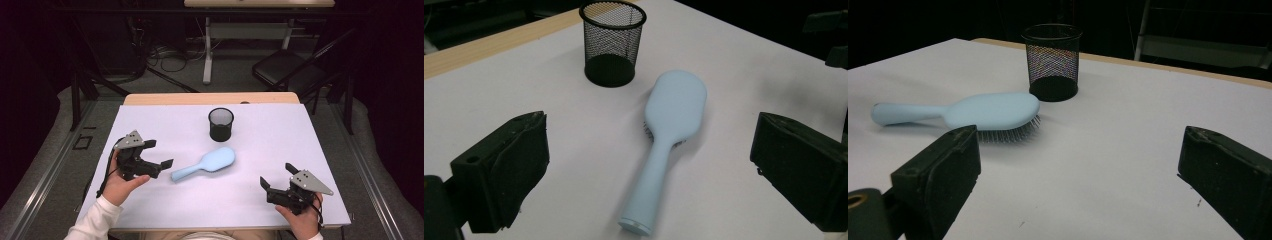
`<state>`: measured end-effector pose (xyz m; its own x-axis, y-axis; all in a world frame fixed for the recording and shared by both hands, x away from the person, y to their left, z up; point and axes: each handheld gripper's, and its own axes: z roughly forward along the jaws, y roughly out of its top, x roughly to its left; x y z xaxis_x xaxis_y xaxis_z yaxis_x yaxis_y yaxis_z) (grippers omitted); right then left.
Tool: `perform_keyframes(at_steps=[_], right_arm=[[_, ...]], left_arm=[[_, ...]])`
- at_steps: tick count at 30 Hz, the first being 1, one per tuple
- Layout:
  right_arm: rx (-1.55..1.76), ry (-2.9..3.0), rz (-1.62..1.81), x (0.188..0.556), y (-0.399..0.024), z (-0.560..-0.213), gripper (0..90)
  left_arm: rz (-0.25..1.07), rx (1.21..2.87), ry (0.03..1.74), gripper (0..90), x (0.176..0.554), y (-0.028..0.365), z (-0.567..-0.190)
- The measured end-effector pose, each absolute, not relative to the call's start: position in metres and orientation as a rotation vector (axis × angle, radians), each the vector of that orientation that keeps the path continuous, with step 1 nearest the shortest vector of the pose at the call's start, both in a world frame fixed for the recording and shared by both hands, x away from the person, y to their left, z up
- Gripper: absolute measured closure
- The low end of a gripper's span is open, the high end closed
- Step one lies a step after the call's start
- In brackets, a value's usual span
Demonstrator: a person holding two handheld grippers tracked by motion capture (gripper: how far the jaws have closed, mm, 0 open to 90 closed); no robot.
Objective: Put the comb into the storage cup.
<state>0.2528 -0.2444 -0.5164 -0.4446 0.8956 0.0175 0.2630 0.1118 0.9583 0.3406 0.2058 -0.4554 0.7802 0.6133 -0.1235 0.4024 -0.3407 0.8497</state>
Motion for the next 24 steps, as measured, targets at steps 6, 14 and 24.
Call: perform_keyframes(at_steps=[6,14,24], right_arm=[[1.127,1.793,1.347,0.253,-0.244,-0.516,2.6],[1.126,1.809,1.344,0.254,-0.243,-0.517,1.8],[1.112,1.814,1.352,0.255,-0.242,-0.516,0.0]], left_arm=[[0.261,2.035,0.747,2.5,0.345,0.198,-0.451],[0.239,2.110,0.753,2.4,0.352,0.191,-0.446],[0.243,2.214,0.764,2.3,0.362,0.179,-0.442]])
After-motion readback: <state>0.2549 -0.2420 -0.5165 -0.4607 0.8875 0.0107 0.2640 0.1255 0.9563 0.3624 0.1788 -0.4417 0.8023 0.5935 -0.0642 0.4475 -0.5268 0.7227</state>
